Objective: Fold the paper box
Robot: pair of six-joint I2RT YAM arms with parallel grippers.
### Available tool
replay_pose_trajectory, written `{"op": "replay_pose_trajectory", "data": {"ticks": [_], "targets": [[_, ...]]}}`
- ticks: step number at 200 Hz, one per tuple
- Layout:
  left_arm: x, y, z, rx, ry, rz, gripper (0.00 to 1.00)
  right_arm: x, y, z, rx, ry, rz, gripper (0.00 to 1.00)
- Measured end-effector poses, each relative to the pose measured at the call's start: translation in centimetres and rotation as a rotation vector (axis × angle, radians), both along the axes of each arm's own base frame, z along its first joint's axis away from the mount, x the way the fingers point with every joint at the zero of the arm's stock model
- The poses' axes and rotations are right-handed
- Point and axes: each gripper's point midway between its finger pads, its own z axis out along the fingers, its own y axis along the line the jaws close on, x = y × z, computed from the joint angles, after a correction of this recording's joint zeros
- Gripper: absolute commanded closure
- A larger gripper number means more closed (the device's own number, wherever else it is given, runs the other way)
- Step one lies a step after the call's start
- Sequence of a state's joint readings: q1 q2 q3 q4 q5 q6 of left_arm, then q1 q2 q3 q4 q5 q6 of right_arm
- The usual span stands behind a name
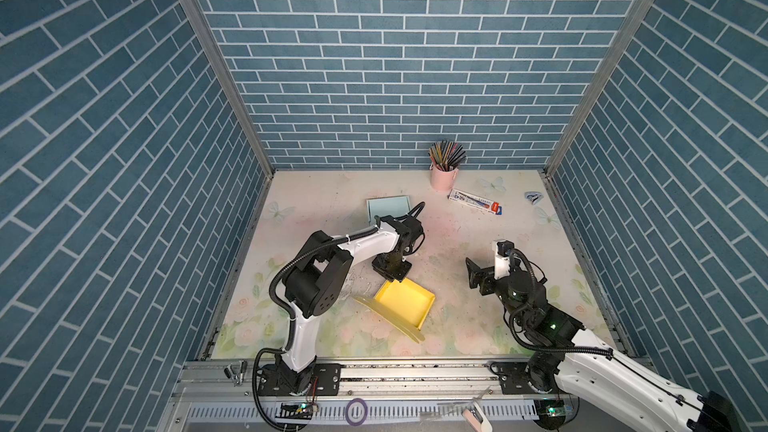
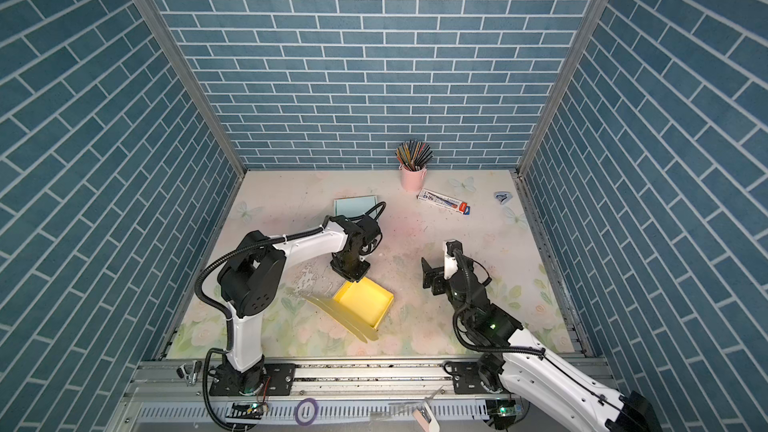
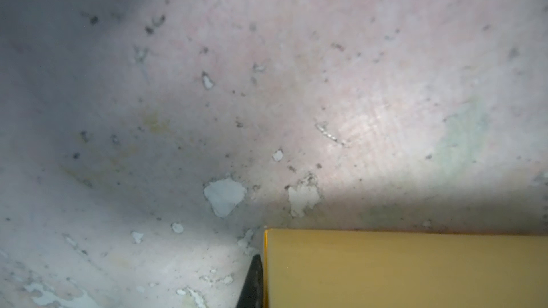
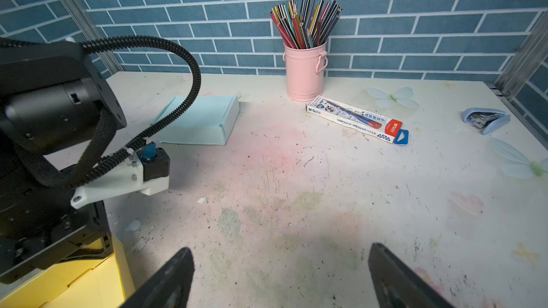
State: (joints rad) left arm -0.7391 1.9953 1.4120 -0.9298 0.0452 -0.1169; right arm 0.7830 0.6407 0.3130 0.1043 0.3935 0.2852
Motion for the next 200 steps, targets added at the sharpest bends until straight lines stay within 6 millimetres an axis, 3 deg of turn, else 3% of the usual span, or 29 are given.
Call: {"op": "replay_pose_trajectory", "data": {"ticks": [48,101,200], "targets": [[0.6,-2.3,0.3,-0.054,-0.054,-0.205,0.92,0.0,-0.1,0.3,0.003,-0.011,-0.002,0.08],[2.1,-4.1,0.2,-0.039,-0.117,-0.292,0.86,0.2,-0.1,-0.9,-0.040,0.007,-0.002,0.08],[1.7,-3.7,-0.6,-0.008,-0.198,-0.312,0.86,0.2,-0.2,-0.3,-0.018,-0.014,-0.006,0.09]]}}
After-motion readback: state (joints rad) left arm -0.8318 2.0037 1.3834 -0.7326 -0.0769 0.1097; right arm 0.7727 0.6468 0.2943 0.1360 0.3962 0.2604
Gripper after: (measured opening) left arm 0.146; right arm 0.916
